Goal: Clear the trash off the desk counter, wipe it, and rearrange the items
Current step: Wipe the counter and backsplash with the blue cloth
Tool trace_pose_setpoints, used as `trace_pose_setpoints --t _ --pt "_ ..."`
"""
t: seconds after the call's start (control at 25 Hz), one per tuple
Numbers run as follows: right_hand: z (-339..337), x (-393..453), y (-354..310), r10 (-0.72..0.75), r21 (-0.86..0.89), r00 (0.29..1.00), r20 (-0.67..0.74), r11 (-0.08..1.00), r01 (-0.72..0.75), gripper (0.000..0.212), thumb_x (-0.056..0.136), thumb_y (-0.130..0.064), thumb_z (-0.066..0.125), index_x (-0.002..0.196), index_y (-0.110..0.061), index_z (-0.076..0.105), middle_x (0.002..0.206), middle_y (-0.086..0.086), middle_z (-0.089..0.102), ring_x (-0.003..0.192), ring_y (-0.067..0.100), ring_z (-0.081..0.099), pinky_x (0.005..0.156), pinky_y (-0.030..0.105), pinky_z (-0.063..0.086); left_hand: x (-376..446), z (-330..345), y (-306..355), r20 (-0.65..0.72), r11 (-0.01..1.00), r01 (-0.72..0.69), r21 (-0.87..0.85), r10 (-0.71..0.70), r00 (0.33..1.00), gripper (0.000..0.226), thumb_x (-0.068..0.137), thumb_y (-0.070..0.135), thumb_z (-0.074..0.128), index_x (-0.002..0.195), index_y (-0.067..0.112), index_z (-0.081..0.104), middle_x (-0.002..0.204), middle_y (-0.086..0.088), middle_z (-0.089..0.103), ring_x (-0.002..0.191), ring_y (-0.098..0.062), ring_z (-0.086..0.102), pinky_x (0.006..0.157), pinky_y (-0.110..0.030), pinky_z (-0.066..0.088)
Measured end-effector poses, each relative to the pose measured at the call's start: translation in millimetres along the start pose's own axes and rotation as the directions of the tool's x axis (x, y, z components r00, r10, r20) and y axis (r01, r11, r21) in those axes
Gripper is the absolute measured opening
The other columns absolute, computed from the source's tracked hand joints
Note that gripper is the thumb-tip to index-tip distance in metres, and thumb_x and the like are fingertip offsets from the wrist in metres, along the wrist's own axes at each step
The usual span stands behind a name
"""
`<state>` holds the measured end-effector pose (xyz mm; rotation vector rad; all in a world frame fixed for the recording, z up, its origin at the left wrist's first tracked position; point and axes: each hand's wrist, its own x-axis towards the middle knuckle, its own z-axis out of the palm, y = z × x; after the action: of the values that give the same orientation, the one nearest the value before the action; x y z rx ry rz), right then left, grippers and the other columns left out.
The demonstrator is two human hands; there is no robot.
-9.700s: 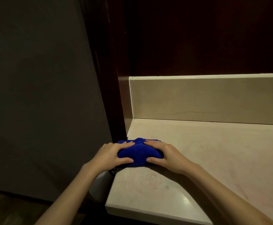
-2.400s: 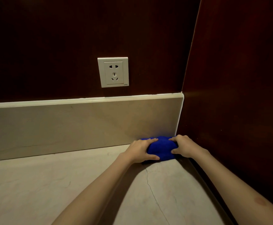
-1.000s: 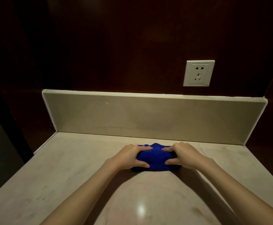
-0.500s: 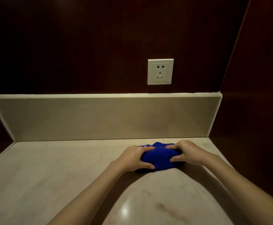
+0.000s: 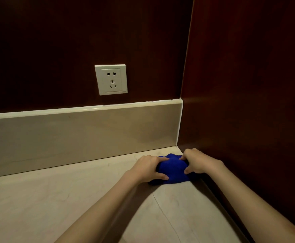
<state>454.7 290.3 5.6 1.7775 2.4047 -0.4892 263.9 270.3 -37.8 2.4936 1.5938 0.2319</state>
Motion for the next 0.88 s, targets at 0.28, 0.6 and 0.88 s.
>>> trace_pose_setpoints --t 0.28,0.6,0.88 --pt "4.1 -1.7 -1.2 -0.012 0.053 0.999 0.043 0.999 0.01 0.047 0.086 -0.012 0.067 0.131 -0.02 0.056 0.125 0.004 0.06 0.111 0.02 0.058 0.096 0.034 0.049 -1.7 4.4 -5.4 0.006 0.998 0.011 -0.056 -0.011 1.0 0.072 0.082 0.055 0.065 0.145 0.031 0.039 0.132 -0.001 0.061 0.116 -0.022 0.057 0.095 -0.032 0.042" --pt "20.3 -18.2 -16.2 -0.056 0.013 0.998 0.025 0.998 0.056 0.062 0.09 -0.021 0.061 0.146 -0.024 0.035 0.147 0.001 0.042 0.125 0.019 0.048 0.107 0.036 0.037 -29.9 1.6 -14.8 -0.029 0.99 0.005 -0.14 -0.009 1.0 0.07 0.083 0.05 0.067 0.144 0.028 0.041 0.137 0.002 0.057 0.121 -0.02 0.054 0.098 -0.029 0.039" --pt "32.0 -27.3 -73.2 -0.174 -0.028 0.984 0.034 0.984 0.175 0.058 0.085 -0.046 0.064 0.137 -0.028 0.049 0.123 -0.009 0.061 0.101 0.012 0.058 0.091 0.028 0.046 -89.1 -5.1 -58.9 -0.023 0.987 0.054 -0.152 -0.059 0.998 0.071 0.078 0.057 0.068 0.141 0.034 0.045 0.136 0.007 0.057 0.119 -0.018 0.056 0.098 -0.032 0.043"
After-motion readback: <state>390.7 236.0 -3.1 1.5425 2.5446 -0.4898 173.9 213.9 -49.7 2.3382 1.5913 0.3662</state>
